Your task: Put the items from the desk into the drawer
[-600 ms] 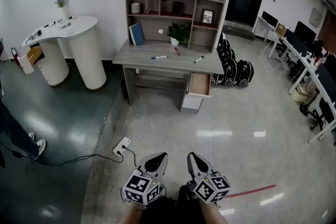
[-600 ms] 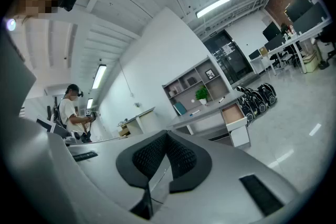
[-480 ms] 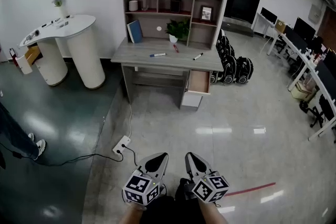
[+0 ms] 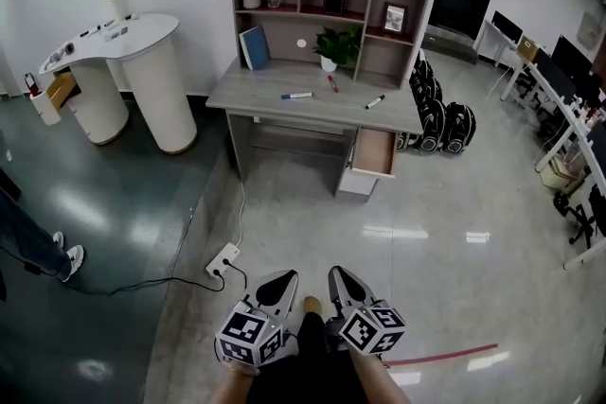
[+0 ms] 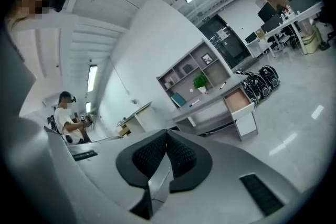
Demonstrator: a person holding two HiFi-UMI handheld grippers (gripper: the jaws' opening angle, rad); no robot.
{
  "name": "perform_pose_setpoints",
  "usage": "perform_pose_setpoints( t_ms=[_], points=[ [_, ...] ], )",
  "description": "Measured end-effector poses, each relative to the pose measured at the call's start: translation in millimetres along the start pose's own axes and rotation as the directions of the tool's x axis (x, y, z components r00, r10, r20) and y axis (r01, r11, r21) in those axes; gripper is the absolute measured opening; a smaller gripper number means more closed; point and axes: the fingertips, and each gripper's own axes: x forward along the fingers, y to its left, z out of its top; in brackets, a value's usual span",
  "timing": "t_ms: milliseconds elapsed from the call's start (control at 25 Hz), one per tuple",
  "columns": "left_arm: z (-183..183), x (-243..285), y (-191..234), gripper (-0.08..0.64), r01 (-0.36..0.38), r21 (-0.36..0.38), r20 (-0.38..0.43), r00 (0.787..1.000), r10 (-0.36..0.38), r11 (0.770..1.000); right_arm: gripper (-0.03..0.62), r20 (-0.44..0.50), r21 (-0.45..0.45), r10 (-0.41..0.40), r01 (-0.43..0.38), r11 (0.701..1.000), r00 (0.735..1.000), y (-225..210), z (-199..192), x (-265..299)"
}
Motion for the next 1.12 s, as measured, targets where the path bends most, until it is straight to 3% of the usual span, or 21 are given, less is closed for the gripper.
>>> perform_pose_setpoints(
  t_ms=[280,440,760,1120],
  points=[
    [42,65,51,0.025,-0.062,0.052,0.013,0.998,0.061,0.997,0.015,0.008,-0.011,0.076,-0.076,0.997,0.997,-15,47,94],
    [63,101,75,0.025,-0.075,-0.008,0.045,0.996,0.076,0.997,0.015,0.003,-0.021,0.11,-0.11,0.994,0.994,-29,68,132],
    [78,172,101,0.025,-0.084,-0.033,0.069,0.994,0.086,0.996,0.015,-0.002,-0.023,0.13,-0.13,0.991,0.992,-69,101,186],
    [81,204,112,0.025,-0.082,-0.082,0.065,0.994,0.088,0.993,0.015,-0.032,-0.051,0.125,-0.126,0.991,0.992,-87,113,209]
  ],
)
